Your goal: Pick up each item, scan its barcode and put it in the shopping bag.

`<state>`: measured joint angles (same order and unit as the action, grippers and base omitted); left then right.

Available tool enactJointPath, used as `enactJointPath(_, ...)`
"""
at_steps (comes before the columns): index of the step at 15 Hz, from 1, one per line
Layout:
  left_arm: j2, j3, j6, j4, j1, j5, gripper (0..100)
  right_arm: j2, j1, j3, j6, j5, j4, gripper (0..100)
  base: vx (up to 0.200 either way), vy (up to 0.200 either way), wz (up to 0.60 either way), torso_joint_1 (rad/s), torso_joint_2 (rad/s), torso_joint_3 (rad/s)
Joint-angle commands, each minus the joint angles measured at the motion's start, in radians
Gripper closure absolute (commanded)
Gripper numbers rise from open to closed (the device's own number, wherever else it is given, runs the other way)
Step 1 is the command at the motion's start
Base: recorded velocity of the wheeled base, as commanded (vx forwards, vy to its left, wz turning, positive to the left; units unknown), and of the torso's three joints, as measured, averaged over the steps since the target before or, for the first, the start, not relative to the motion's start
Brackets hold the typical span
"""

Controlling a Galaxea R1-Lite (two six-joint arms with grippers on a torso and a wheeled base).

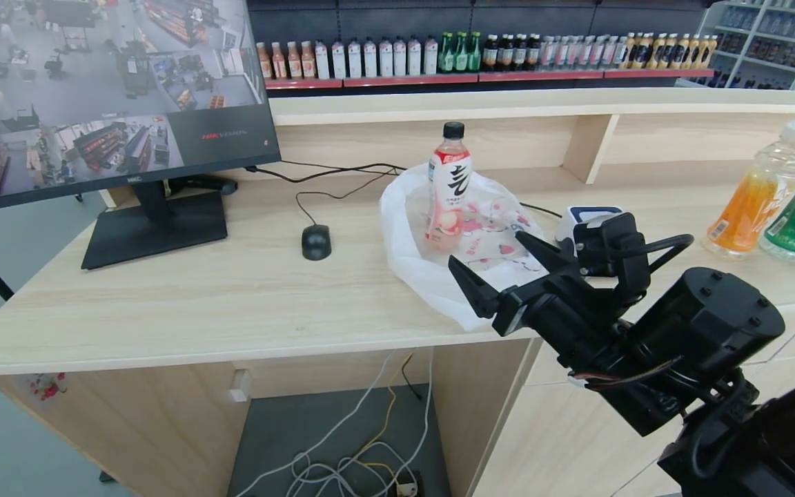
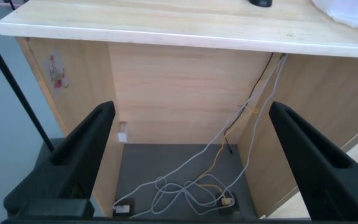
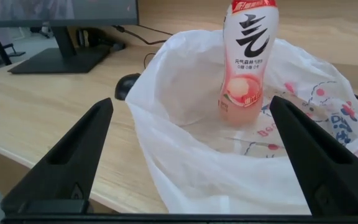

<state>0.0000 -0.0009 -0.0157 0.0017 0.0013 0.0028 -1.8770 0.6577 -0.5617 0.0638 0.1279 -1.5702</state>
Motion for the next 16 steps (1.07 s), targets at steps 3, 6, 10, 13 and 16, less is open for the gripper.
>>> enactJointPath(3, 0.0, 0.001, -0.001, 0.0, 0.0, 0.0, 0, 0.01, 0.0, 0.009, 0.001, -0.001, -0.001, 0, 0.0, -0.2, 0.0, -0.002, 0.0, 0.001)
enactJointPath(6, 0.0, 0.001, -0.001, 0.0, 0.0, 0.0, 0, 0.001, 0.0, 0.009, 0.001, -0.001, -0.001, 0, 0.0, -0.2, 0.0, 0.017, 0.0, -0.001)
enactJointPath(10, 0.0, -0.001, -0.004, 0.0, 0.0, 0.0, 0, 0.001, -0.003, 0.0, 0.001, -0.001, -0.001, 0, 0.0, -0.2, 0.0, 0.0, 0.0, 0.004)
enactJointPath(13, 0.0, -0.001, -0.004, 0.0, 0.0, 0.0, 0, 0.001, -0.01, -0.004, 0.001, -0.001, -0.001, 0, 0.0, -0.2, 0.0, 0.001, 0.0, -0.001)
enactJointPath(16, 0.0, -0.001, -0.004, 0.0, 0.0, 0.0, 0, -0.007, -0.01, -0.01, -0.001, -0.001, -0.001, 0, 0.0, -0.2, 0.0, 0.005, 0.0, 0.002)
